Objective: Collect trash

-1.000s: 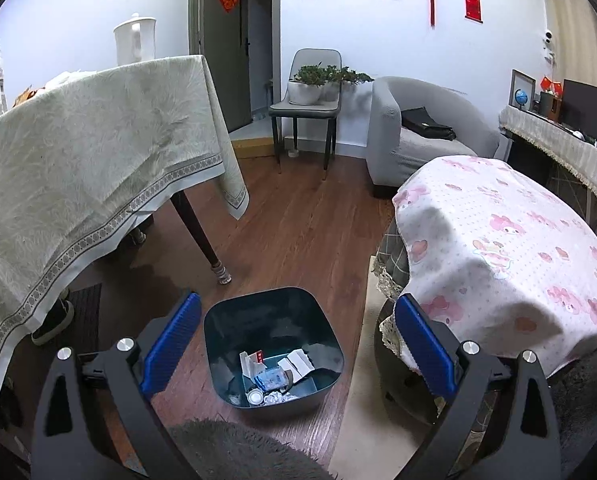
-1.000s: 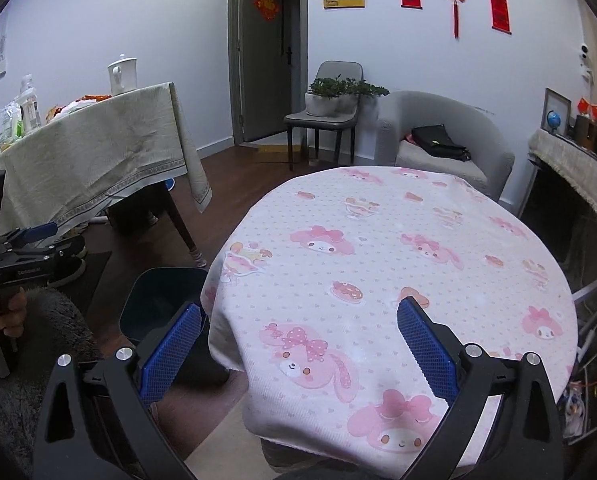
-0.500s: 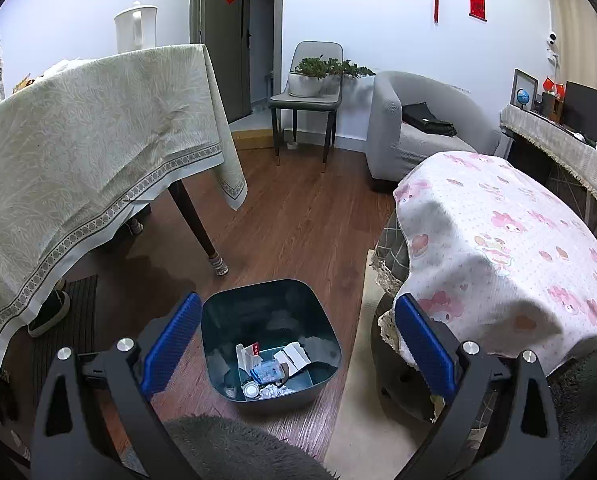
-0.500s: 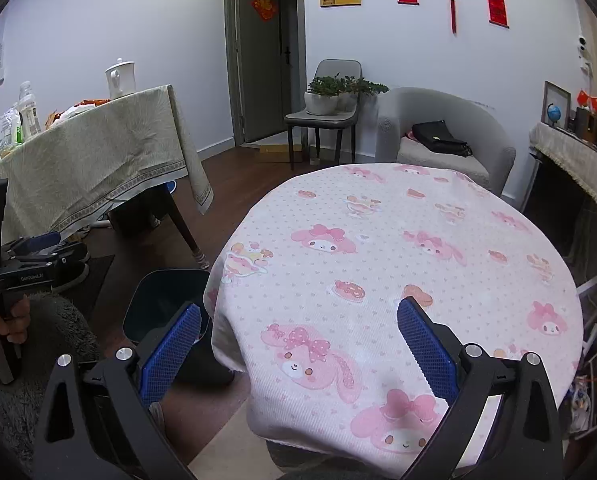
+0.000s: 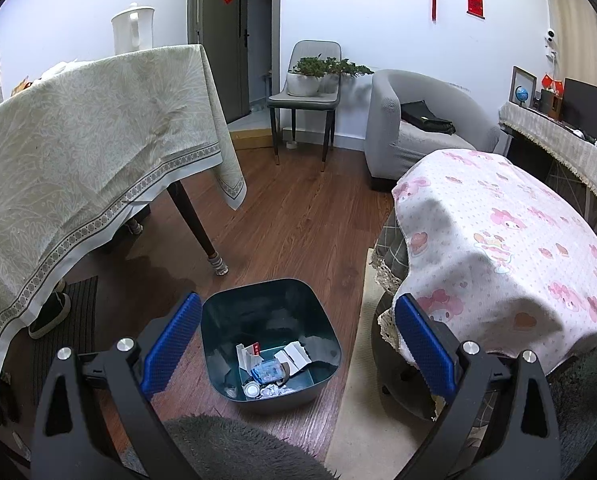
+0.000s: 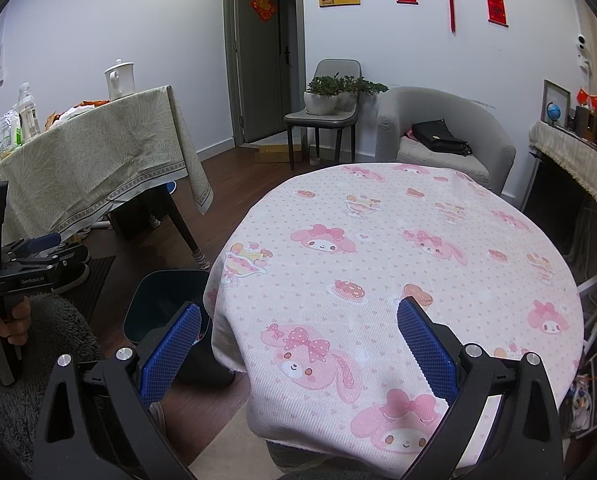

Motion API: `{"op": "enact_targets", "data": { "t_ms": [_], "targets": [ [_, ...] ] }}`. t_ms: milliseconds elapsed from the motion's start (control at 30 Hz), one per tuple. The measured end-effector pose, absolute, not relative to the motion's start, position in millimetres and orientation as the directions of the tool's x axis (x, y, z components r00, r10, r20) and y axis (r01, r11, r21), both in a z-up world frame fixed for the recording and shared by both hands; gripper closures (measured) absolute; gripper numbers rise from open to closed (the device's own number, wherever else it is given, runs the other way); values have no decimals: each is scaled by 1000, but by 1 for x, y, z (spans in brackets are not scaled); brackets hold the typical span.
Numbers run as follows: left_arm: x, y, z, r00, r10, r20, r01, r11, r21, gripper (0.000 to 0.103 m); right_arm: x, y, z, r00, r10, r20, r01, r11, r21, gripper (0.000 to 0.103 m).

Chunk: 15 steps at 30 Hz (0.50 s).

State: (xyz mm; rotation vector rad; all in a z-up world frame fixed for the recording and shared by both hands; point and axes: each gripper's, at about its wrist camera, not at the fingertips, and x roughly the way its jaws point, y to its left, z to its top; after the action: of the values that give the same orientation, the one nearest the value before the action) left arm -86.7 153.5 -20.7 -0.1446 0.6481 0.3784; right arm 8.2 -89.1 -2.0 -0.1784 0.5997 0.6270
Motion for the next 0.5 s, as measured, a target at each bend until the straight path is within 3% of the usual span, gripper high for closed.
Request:
{"op": "enact_targets", "data": {
  "t_ms": [500],
  "targets": [
    [-86, 152, -22, 731, 293, -616, -382, 924, -14, 4, 8, -89, -2, 647, 498, -577, -598, 802, 22, 3]
  ]
}}
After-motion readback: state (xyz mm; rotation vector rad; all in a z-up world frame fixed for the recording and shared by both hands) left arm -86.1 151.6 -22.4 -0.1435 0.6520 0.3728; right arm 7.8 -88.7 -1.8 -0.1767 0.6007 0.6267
